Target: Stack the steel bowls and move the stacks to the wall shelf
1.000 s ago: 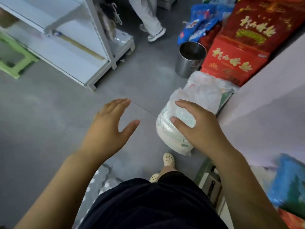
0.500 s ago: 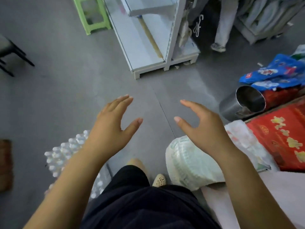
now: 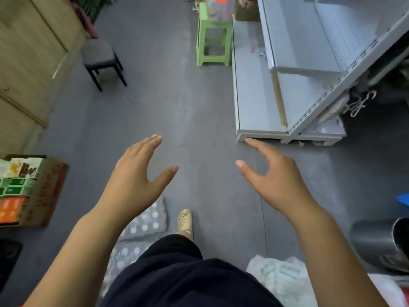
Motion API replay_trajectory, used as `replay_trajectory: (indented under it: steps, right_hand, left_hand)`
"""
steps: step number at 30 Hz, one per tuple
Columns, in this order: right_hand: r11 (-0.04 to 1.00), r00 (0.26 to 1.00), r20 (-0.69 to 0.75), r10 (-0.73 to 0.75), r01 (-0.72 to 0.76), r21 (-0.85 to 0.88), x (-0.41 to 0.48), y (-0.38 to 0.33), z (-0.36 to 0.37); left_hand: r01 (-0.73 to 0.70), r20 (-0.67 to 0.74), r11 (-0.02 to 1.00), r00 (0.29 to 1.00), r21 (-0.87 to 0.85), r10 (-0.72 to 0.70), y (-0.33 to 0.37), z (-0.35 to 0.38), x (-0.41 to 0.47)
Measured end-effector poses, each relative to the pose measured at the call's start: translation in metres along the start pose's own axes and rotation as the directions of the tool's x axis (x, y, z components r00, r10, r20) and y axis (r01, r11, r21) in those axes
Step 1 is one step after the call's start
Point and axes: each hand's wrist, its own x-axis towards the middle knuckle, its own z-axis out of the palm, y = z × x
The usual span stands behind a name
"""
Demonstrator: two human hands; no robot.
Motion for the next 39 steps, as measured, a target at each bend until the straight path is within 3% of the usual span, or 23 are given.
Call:
replay_trajectory:
  steps: [7,11,29,39]
  right_hand:
    - [0.998,0.998,-0.042,-0.051,0.052,0.022,0.142,-0.06,0.015]
    - [0.997,0.997,-0.042,-0.069,0.07,0.017,0.204,-0.074,0.01]
    - [0.99,0.988,-0.059,-0.14,0.141,0.021,0.568,-0.064,-0.11]
    - [0.991,0.976,-0.172,-0.135,0.131,-0.032,0.714,-0.063,-0.146]
  left_hand:
    - [-0.123,-0.015,0.988,0.992,0.098,0.125,-0.021,-0.064,0.148]
    - [-0.137,-0.03,0.989,0.99,0.06,0.139,-0.011,-0.07,0.212]
    - [-0.127,-0.167,0.991,0.977,0.036,0.131,0.069,-0.063,0.566]
    - [-0.175,-0.16,0.984,0.971,0.025,0.177,0.089,-0.062,0.731]
